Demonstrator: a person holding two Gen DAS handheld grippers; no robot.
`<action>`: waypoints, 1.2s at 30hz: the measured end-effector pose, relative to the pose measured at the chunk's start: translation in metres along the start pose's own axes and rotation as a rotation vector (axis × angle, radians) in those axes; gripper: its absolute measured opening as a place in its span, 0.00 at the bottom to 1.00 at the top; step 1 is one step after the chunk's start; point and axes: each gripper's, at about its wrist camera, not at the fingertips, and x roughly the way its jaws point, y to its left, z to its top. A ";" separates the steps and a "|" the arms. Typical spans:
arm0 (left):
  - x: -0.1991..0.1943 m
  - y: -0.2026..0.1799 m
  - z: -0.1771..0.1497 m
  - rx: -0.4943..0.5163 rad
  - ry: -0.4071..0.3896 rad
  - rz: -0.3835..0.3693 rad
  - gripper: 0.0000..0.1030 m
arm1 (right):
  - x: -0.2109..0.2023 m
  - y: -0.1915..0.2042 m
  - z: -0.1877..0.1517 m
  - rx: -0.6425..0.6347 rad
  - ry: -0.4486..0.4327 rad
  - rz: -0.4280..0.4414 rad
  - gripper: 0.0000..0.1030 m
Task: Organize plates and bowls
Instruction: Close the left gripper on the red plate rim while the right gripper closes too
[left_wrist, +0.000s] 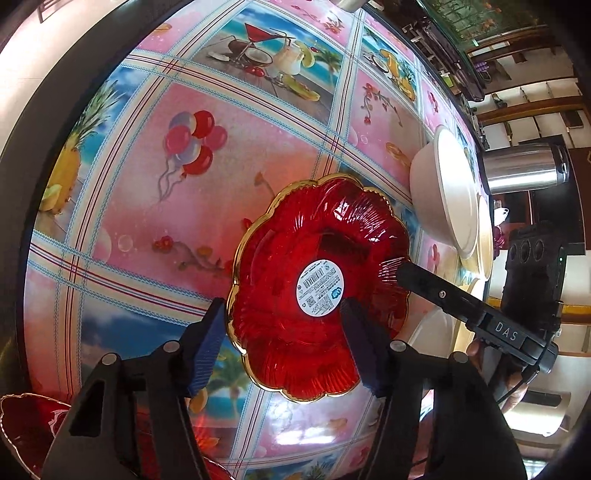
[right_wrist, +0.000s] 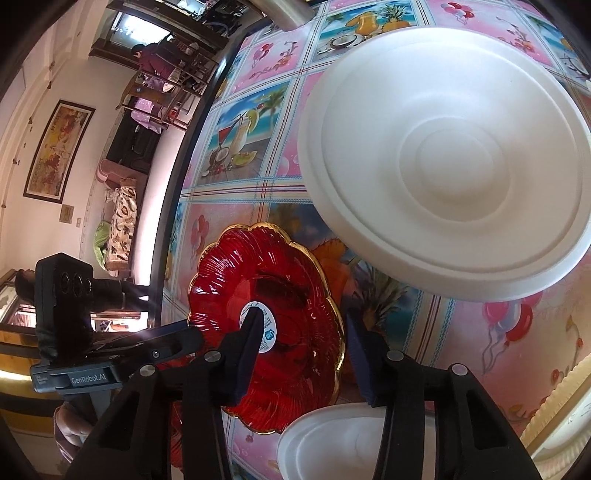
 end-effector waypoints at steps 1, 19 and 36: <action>0.000 0.000 0.000 -0.002 -0.001 0.003 0.56 | 0.001 -0.001 0.000 0.002 0.001 0.000 0.42; -0.008 0.015 -0.002 -0.005 -0.035 0.099 0.07 | 0.008 -0.007 -0.001 0.001 0.026 -0.051 0.21; -0.012 0.010 -0.004 0.041 -0.072 0.147 0.05 | 0.007 -0.007 -0.003 0.018 0.004 -0.070 0.10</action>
